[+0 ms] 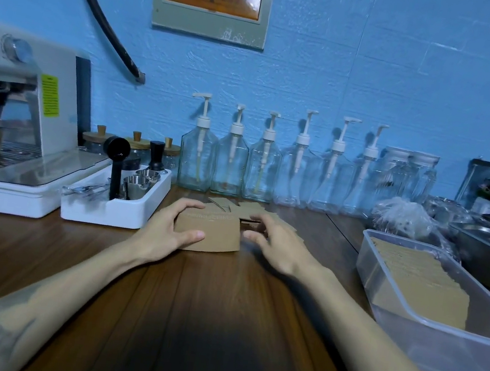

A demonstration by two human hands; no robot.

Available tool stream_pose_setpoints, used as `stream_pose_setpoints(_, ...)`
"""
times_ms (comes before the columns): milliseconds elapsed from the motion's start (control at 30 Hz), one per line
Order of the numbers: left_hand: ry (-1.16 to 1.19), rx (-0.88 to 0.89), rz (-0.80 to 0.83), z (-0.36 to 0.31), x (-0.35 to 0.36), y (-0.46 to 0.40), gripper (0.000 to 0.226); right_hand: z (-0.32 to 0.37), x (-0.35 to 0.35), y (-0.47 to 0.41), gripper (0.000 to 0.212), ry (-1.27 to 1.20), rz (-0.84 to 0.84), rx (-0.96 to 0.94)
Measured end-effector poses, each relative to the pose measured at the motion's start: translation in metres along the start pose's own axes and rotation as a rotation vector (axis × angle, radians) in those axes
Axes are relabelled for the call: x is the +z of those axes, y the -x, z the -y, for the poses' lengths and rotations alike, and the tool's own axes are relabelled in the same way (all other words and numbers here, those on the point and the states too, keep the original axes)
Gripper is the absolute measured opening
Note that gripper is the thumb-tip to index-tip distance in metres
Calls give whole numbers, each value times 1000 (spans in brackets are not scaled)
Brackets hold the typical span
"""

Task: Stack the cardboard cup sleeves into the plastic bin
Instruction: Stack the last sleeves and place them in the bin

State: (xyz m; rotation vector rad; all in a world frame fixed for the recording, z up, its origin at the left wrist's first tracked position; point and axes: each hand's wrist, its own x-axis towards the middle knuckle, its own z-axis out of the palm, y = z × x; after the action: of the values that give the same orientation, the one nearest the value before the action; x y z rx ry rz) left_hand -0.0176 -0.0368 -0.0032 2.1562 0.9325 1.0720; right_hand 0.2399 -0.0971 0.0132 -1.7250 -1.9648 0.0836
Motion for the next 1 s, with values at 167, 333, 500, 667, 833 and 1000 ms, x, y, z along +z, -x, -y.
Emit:
stream_pose_setpoints(167,57,-65,-45,17,-14,-9,44,-13,-2,-24,41,176,-7,79)
stream_pose_setpoints(333,37,-73,-105,29,-15,-18,44,-13,0,-55,45,313,33,66)
stream_pose_setpoints(500,14,-69,-94,34,-12,-20,44,-8,12,-79,56,373,154,66)
stream_pose_setpoints(667,25,-66,-79,34,-12,-20,43,-10,26,-88,52,363,237,102)
stream_pose_setpoints(833,27,-60,-72,35,-12,-21,43,-6,32,-89,52,300,148,116)
stream_pose_setpoints(1000,26,-54,-62,34,-12,-20,43,-3,29,-78,63,221,147,110)
